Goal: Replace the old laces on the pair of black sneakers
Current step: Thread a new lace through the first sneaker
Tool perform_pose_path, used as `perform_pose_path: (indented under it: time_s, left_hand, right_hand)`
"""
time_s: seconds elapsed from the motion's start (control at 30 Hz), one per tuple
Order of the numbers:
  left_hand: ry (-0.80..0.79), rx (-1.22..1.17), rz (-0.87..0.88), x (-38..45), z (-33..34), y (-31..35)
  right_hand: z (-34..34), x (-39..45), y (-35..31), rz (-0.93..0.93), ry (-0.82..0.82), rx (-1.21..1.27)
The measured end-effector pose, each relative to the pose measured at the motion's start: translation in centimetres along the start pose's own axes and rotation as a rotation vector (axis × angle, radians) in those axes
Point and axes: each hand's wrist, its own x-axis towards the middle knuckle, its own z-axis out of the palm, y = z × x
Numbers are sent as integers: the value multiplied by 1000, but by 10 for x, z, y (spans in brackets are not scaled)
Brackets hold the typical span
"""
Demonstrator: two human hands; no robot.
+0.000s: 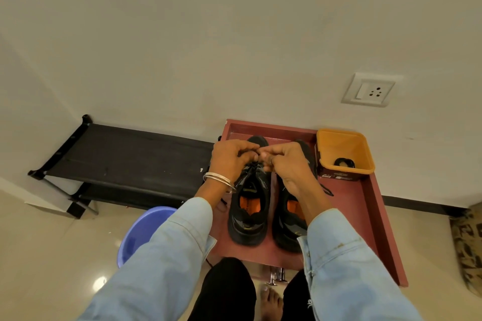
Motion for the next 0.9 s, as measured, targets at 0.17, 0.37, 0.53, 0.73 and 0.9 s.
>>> perform_pose_path:
  time_s: [0.17,0.37,0.53,0.73,0.9]
  left_hand:
    - [-48,183,112,-3,1,-7]
    - [-83,286,-45,-2,10,-14]
    - [-197,433,-176,-11,34,-30]
    - [-210,580,-218,-9,44,-25]
    - [-128,494,-249,-15,54,-33]
  right_hand:
    - [-1,1,2,19,76,-14]
    - [2,6,31,44,68,-291]
    - [16,-3,51,6,-34,-788]
    - [13,-7,57,-33,58,-778]
    - [7,-8,58,-64,29,-746]
